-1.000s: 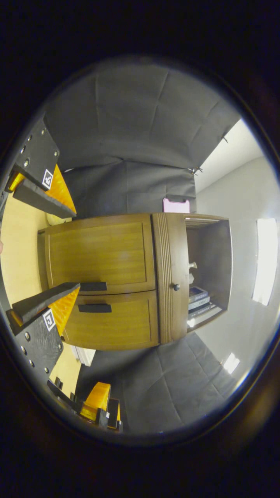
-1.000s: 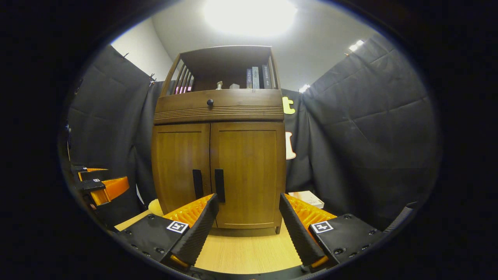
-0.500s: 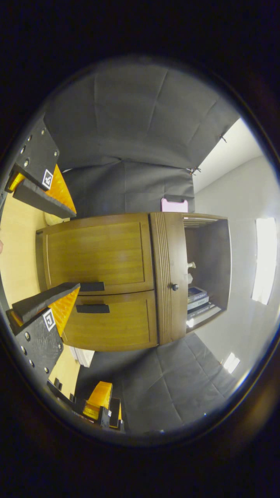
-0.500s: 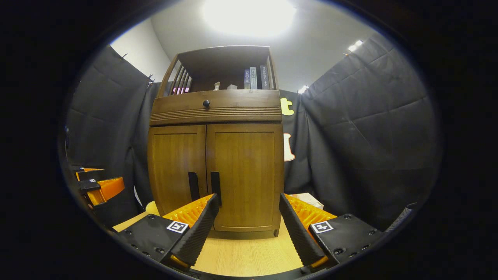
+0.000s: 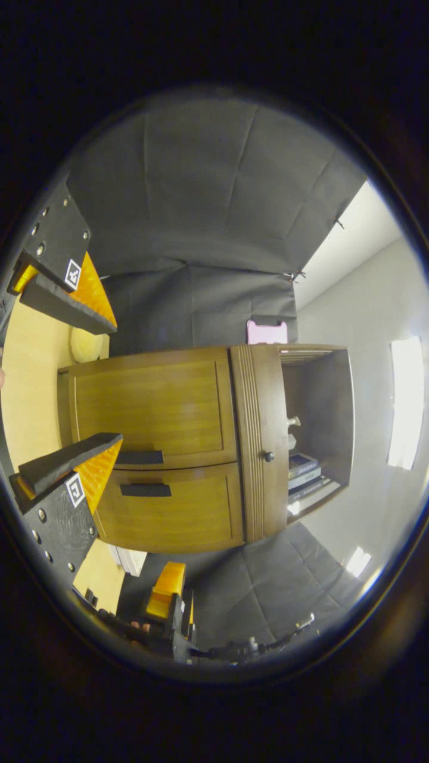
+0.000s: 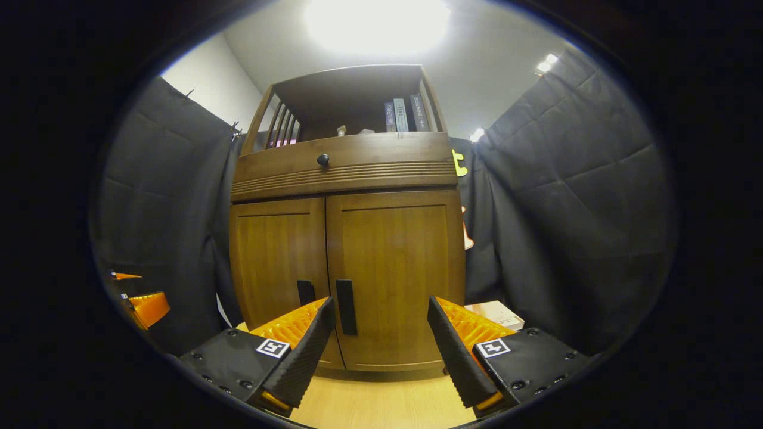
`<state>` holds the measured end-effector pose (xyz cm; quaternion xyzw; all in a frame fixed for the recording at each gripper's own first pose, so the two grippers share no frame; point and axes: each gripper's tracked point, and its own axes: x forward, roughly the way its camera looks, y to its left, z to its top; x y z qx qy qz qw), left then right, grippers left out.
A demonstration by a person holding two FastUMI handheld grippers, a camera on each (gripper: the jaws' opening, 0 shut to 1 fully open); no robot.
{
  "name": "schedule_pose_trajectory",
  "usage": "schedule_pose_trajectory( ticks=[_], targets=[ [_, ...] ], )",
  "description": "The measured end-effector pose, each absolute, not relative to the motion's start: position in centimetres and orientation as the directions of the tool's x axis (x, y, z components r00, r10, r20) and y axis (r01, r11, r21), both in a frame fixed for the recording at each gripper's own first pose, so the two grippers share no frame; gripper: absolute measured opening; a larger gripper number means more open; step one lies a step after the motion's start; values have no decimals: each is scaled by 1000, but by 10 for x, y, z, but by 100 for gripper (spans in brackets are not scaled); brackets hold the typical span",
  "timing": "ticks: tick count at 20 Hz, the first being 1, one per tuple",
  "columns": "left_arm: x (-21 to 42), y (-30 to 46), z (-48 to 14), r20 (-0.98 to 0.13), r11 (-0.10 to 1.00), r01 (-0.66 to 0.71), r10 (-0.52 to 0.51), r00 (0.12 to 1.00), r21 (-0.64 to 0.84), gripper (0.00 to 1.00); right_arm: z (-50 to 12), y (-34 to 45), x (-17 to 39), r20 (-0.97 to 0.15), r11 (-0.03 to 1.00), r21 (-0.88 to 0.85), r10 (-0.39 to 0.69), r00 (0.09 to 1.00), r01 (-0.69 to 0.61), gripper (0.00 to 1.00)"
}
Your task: Open the right door of the double-door shoe cabinet with the right hand, and open the left door with the left hand.
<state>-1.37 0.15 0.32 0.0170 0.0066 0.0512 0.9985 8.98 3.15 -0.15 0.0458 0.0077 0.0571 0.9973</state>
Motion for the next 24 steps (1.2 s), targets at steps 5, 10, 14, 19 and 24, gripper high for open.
schedule_pose_trajectory(
  ticks=[5,10,14,19,24],
  targets=[
    [-16,1,6,-16,985,-166,167,986,47,95,-16,55,130,-45,987,84,138,989,-134,98],
    [-23,9,11,-27,970,-238,239,971,54,95,-30,70,164,-70,987,83,143,987,-137,98],
    [-32,10,14,-42,960,-274,277,960,60,95,-41,84,191,-97,986,86,153,984,-145,96],
    [-33,12,17,-44,950,-304,308,951,71,95,-67,105,221,-152,983,88,176,973,-164,95],
    [-37,13,14,-65,939,-338,342,938,66,95,-85,119,247,-189,982,104,177,966,-160,88]
  ],
)
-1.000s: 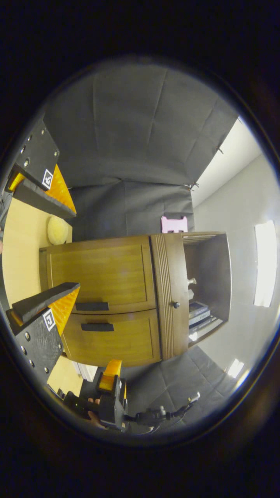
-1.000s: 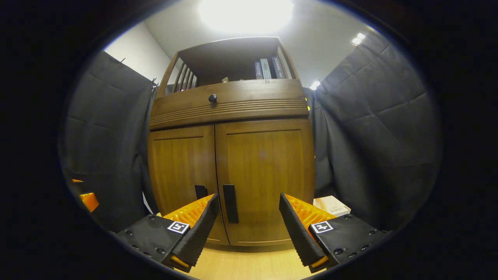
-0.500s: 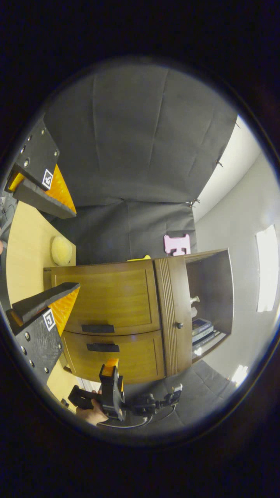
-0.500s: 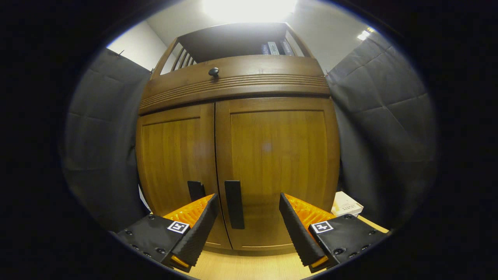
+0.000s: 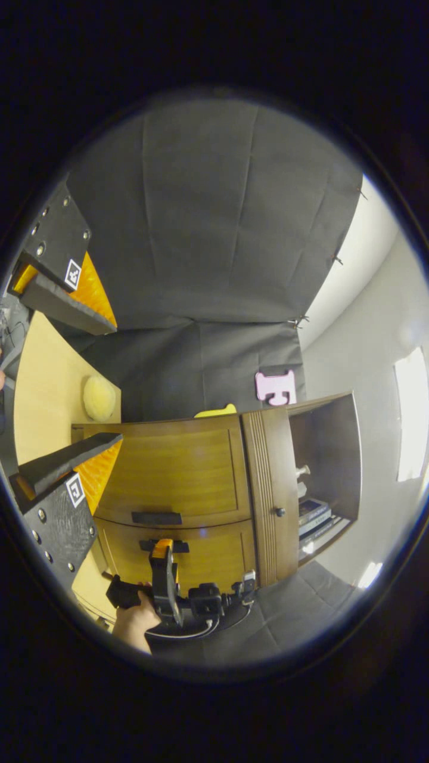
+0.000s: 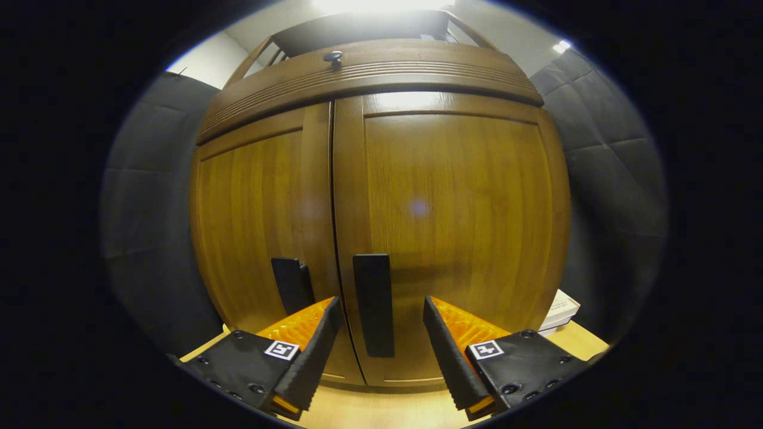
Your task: Open the right door of the double-door shoe cabinet with the right hand, and open the left door with the left hand.
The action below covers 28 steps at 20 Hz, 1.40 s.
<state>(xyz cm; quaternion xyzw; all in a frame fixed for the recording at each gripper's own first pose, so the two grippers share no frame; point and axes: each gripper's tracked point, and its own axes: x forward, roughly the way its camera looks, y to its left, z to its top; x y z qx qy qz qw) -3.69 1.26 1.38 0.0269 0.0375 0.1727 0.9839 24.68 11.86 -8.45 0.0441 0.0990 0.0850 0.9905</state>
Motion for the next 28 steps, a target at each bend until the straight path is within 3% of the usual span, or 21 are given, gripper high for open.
schedule_pose_trajectory(
  ticks=[2,5,8,11,12,13,28],
  targets=[
    [-39,12,16,-73,933,-353,358,931,67,95,-91,124,258,-203,979,117,188,961,-167,82],
    [-42,14,19,-82,927,-370,375,924,65,95,-93,126,271,-222,981,124,176,959,-151,48],
    [-42,13,15,-86,924,-379,383,920,62,95,-93,131,278,-226,976,143,196,954,-167,34],
    [-42,14,16,-88,923,-381,385,919,58,95,-94,128,278,-217,980,106,191,957,-171,28],
    [-42,13,14,-91,924,-378,382,920,55,95,-94,126,277,-216,980,101,191,958,-172,22],
    [-42,13,14,-95,926,-373,376,922,53,95,-94,128,278,-213,979,107,195,957,-176,8],
    [-19,18,13,-68,977,-213,214,974,17,96,-53,114,249,-189,944,153,318,929,-292,14]
  ],
)
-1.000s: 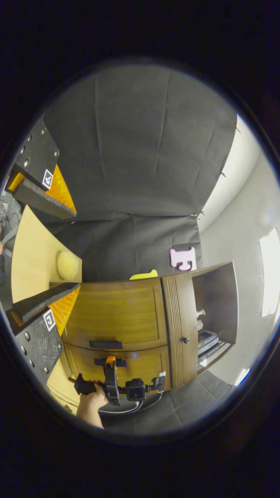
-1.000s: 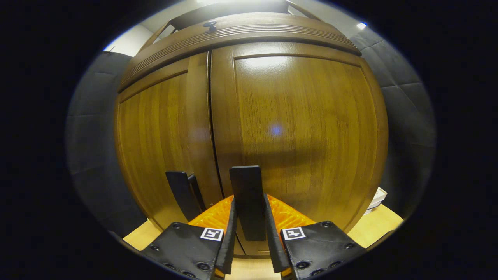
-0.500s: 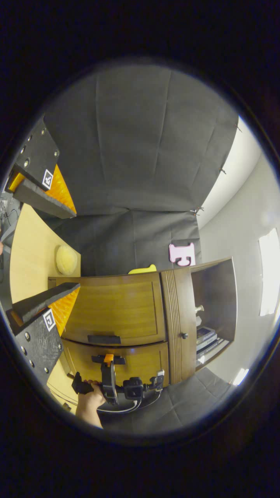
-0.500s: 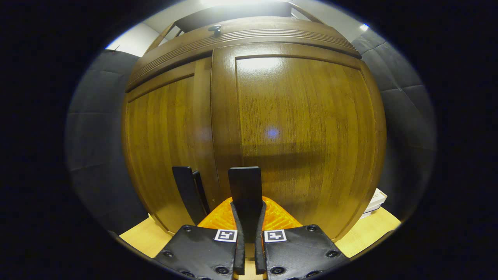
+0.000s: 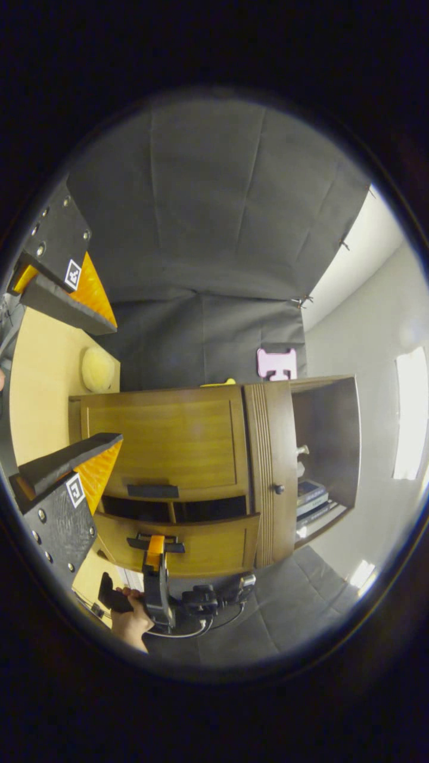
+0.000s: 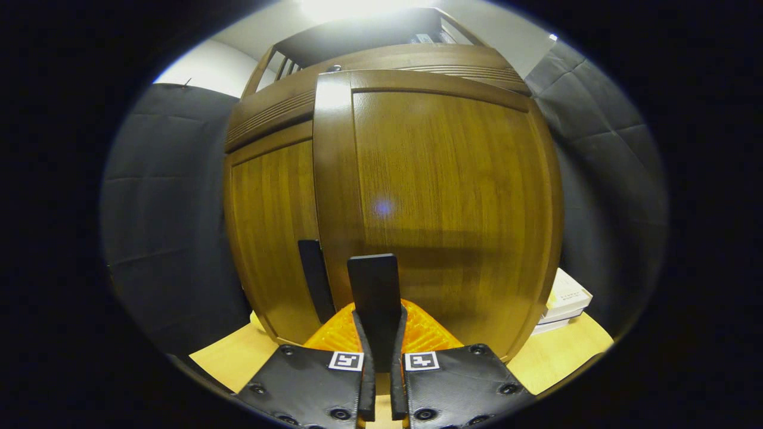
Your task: Open the right door of the double-door shoe cabinet with the right hand, and open the left door with the left hand.
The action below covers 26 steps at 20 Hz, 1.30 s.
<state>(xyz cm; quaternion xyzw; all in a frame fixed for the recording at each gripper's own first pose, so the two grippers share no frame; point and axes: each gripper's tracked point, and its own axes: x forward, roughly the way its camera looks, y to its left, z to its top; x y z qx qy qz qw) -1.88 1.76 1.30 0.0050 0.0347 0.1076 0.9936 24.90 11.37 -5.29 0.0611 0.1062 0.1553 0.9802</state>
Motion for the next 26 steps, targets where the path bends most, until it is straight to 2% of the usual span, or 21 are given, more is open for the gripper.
schedule_pose_trajectory(
  ticks=[4,5,7,9,10,12,13,17,18,19,20,25,26],
  targets=[
    [-14,44,31,-69,986,-164,164,984,4,95,-42,105,241,-190,942,157,322,927,-296,8],
    [-12,48,34,-70,989,-151,150,986,2,95,-41,104,240,-192,942,156,322,927,-296,11],
    [-8,55,39,-69,992,-124,124,990,-1,95,-41,102,239,-194,943,153,323,926,-297,12],
    [4,49,38,-66,995,-100,100,993,0,95,-39,98,237,-192,942,154,323,927,-297,8],
    [13,46,35,-65,996,-88,88,994,1,95,-37,96,235,-193,942,156,324,926,-297,14],
    [29,44,31,-65,998,-66,66,996,0,96,-35,90,232,-192,943,152,321,927,-295,8],
    [37,43,28,-65,998,-57,57,996,-2,96,-37,89,229,-191,944,150,318,929,-293,14],
    [62,49,27,-69,1000,-18,17,997,-12,94,-35,82,225,-194,947,156,307,932,-280,8],
    [62,55,29,-68,1000,-7,6,998,-12,96,-34,79,224,-195,949,150,302,933,-276,11],
    [65,58,31,-66,1000,4,-5,998,-11,96,-34,76,223,-192,951,144,298,935,-273,7],
    [68,58,32,-66,1000,15,-16,998,-11,96,-34,72,222,-189,953,141,292,938,-268,11],
    [91,66,32,-60,998,57,-57,997,2,96,-35,54,220,-177,962,148,253,951,-229,11],
    [92,69,33,-60,998,62,-62,996,6,95,-35,49,218,-175,964,144,247,953,-223,7]
  ],
)
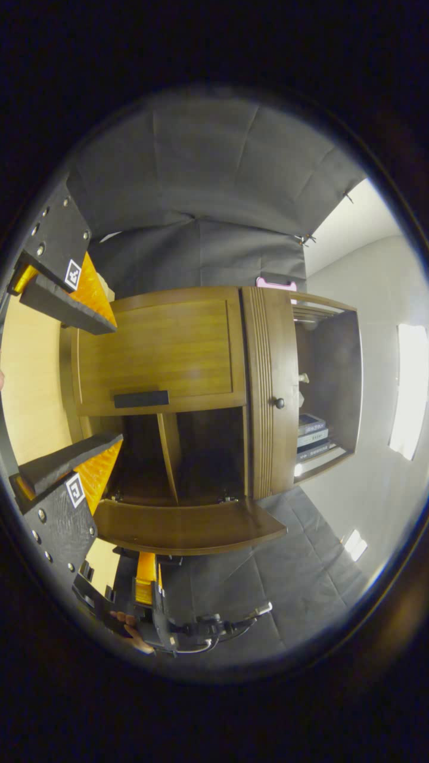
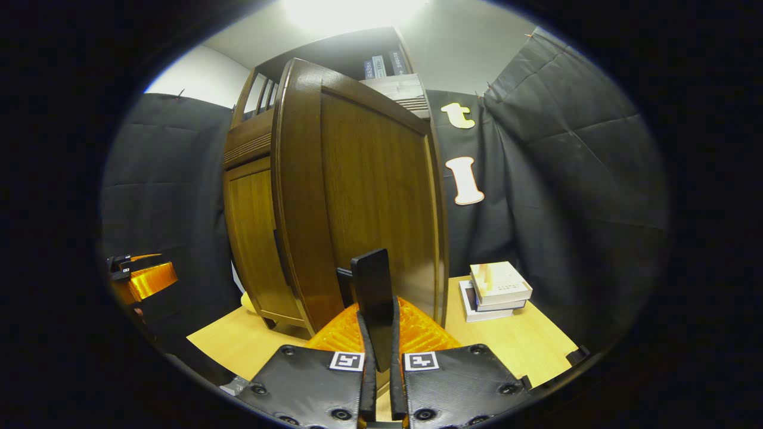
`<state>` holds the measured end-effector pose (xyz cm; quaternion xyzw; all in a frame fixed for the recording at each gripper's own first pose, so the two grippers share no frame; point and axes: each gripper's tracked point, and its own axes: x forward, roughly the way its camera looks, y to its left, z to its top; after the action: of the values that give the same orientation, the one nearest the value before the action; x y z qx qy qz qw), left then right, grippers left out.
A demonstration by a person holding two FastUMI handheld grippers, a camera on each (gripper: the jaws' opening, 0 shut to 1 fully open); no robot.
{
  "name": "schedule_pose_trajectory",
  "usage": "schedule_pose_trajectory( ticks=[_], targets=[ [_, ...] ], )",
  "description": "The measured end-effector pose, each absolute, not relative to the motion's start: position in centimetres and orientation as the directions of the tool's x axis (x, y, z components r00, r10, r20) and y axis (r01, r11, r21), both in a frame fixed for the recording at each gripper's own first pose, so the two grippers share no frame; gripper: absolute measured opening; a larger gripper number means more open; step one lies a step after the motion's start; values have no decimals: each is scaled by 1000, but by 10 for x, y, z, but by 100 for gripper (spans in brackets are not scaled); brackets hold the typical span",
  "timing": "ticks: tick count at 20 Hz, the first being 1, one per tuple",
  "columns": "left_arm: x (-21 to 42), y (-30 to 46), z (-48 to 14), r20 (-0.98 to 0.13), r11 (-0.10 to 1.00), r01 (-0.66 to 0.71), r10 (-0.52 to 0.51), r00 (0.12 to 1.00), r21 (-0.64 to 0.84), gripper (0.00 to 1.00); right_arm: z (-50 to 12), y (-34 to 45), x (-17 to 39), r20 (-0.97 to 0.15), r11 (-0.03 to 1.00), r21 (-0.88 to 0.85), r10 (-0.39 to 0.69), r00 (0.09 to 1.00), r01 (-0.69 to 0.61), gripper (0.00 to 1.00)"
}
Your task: Open the right door of the double-door shoe cabinet with the right hand, and open the left door with the left hand.
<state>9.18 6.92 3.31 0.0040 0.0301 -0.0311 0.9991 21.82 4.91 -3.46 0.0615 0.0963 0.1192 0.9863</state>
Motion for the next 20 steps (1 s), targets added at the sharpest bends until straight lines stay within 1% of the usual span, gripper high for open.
schedule_pose_trajectory(
  ticks=[1,2,4,5,6,7,8,9,10,15,16,17,18,20],
  targets=[
    [95,71,34,-61,998,68,-67,996,8,95,-36,46,219,-174,965,142,242,955,-219,7],
    [96,73,35,-61,997,73,-73,995,8,95,-36,42,220,-174,966,142,237,956,-214,11],
    [97,75,35,-61,996,83,-82,995,9,95,-35,35,222,-173,969,143,224,959,-201,11],
    [98,78,35,-61,996,86,-86,994,11,95,-35,34,223,-173,971,142,217,961,-194,7],
    [99,80,35,-60,996,90,-89,994,13,95,-34,30,223,-173,972,142,212,962,-189,7],
    [99,82,35,-59,995,94,-93,994,14,95,-35,25,223,-173,973,142,207,963,-184,10],
    [101,85,34,-60,995,97,-96,994,15,95,-35,19,223,-173,975,140,198,965,-175,10],
    [103,88,33,-60,995,101,-99,993,17,95,-37,13,224,-175,977,136,186,967,-164,7],
    [103,83,28,-62,994,106,-105,993,18,95,-37,7,224,-176,979,132,179,968,-157,10],
    [105,83,27,-58,992,124,-122,991,26,95,-42,-21,228,-183,984,134,138,973,-114,10],
    [106,83,26,-58,992,126,-124,991,27,95,-42,-28,230,-183,984,139,135,974,-111,6],
    [107,83,26,-59,991,128,-126,990,26,95,-43,-33,235,-187,983,145,136,973,-110,0],
    [108,82,27,-57,991,130,-128,990,26,95,-44,-38,236,-191,982,151,144,971,-116,4],
    [110,82,26,-57,991,134,-133,990,27,95,-45,-42,232,-205,984,142,139,969,-111,4]
  ],
)
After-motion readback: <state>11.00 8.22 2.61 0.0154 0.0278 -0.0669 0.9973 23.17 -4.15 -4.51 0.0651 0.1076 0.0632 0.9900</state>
